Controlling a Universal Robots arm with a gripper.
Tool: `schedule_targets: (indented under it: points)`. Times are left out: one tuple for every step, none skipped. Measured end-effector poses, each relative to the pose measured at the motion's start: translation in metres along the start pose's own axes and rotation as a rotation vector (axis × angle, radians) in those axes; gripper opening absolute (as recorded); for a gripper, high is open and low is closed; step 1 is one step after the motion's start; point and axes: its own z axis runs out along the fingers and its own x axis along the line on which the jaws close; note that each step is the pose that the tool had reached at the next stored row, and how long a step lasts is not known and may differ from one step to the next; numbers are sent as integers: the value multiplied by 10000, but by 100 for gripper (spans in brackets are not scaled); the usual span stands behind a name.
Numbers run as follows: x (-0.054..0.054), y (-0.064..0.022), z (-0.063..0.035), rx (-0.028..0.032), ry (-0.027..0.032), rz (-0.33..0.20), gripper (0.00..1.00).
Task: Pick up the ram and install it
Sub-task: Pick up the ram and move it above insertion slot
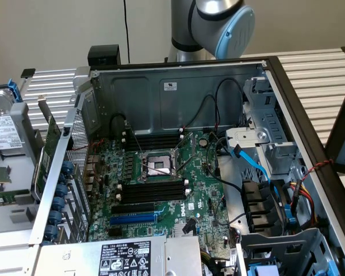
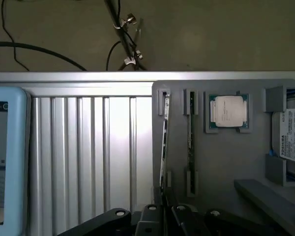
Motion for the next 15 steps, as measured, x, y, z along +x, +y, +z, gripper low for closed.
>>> schedule_targets:
  points:
    - [11,-22,-25,1,-18,0,14]
    - [23,-46,-53,-1,-35,0,14]
    - [35,-68,-80,-2,-51,0,14]
    - [46,-92,-106,-1,-69,0,14]
    - [56,-114,-128,-1,-85,1,14]
    - [65,-137,-147,1,-102,1,14]
    - [73,-160,-161,9,-121,1,14]
    - [80,-183,-176,15,-138,1,14]
    - [88,-205,-190,22,-157,1,14]
    - [95,-227,-203,30,-175,1,14]
    - [102,-248,-222,33,-185,1,14]
    - [106,-266,-259,35,-187,1,14]
    - [106,-281,-304,32,-186,2,14]
    - [106,-293,-347,35,-188,2,14]
    - [106,-304,-393,35,-188,2,14]
